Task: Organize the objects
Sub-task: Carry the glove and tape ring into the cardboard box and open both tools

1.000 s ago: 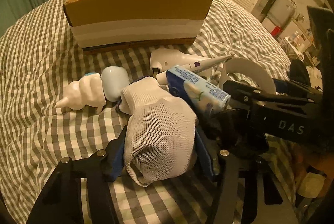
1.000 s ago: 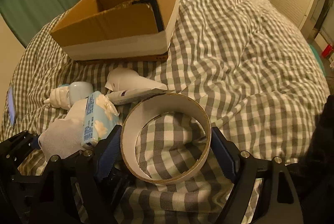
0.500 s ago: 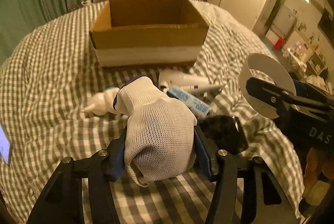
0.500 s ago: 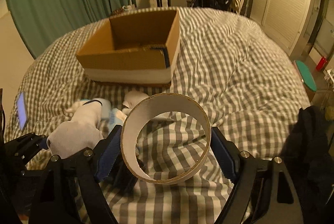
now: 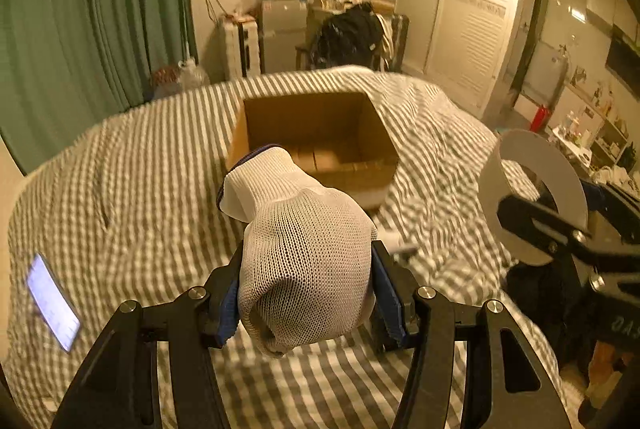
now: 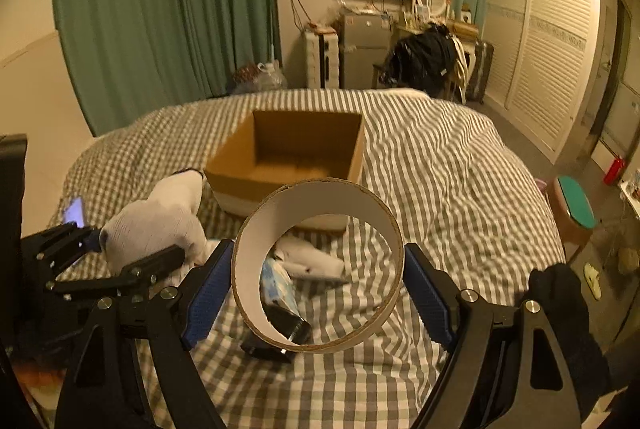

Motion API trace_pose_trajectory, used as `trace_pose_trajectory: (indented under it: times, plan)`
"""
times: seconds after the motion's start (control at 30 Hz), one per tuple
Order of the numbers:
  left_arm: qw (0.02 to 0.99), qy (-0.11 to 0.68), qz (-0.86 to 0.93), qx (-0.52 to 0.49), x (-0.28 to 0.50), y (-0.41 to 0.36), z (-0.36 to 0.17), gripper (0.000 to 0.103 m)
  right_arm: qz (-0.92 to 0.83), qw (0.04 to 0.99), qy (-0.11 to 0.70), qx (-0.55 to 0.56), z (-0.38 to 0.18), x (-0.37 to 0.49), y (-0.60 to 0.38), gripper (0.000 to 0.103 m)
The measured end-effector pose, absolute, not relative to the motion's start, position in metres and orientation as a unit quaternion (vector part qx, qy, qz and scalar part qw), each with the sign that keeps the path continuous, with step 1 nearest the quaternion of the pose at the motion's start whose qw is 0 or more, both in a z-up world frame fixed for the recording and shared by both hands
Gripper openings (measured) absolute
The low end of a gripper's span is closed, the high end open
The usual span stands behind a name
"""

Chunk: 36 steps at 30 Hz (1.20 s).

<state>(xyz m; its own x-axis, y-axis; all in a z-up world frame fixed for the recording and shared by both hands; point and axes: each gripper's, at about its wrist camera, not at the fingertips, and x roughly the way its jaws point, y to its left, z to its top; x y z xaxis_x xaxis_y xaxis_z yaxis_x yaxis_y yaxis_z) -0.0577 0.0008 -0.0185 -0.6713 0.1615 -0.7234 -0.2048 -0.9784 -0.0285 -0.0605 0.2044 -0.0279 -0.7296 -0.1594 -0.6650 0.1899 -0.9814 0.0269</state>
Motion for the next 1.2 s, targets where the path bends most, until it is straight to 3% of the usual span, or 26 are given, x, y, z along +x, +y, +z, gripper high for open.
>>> trace_pose_trajectory:
  times: [0.3, 0.63, 1.2]
  plan:
    - [0.061, 0.012, 0.937, -0.345, -0.11, -0.008, 0.019, 0.058, -0.933, 0.128, 0.036, 0.335, 0.004, -0.091, 0.184, 0.082]
    - [0.025, 0.005, 0.933, -0.358, -0.188, -0.024, 0.002, 0.058, -0.93, 0.125, 0.019, 0.344, 0.018, -0.175, 0.162, 0.082]
    - [0.05, 0.008, 0.911, -0.409, -0.267, -0.016, -0.091, 0.058, -0.894, 0.127, -0.033, 0.429, -0.071, -0.315, 0.152, 0.082]
